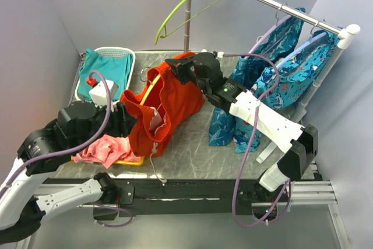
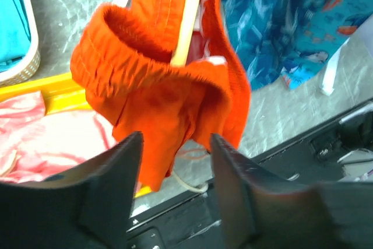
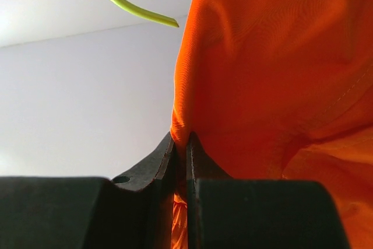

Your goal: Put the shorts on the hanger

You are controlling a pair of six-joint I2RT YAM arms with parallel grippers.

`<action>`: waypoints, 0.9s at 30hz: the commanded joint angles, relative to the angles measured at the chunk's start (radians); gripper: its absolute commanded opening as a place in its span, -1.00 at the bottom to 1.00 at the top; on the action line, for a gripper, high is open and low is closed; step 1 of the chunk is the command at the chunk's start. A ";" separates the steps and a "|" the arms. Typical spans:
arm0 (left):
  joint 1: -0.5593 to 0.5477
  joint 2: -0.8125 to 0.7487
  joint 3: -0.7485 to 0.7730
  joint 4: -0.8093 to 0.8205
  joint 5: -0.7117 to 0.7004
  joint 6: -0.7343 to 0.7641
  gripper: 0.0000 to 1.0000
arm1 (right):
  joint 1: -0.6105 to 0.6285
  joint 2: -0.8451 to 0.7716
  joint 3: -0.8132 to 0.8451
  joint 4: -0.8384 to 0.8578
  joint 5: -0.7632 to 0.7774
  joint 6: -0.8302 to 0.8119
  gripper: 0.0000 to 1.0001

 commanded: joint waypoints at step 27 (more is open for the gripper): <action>-0.002 -0.138 -0.312 0.407 -0.058 0.058 -0.98 | 0.047 -0.122 -0.054 0.098 -0.069 0.031 -1.00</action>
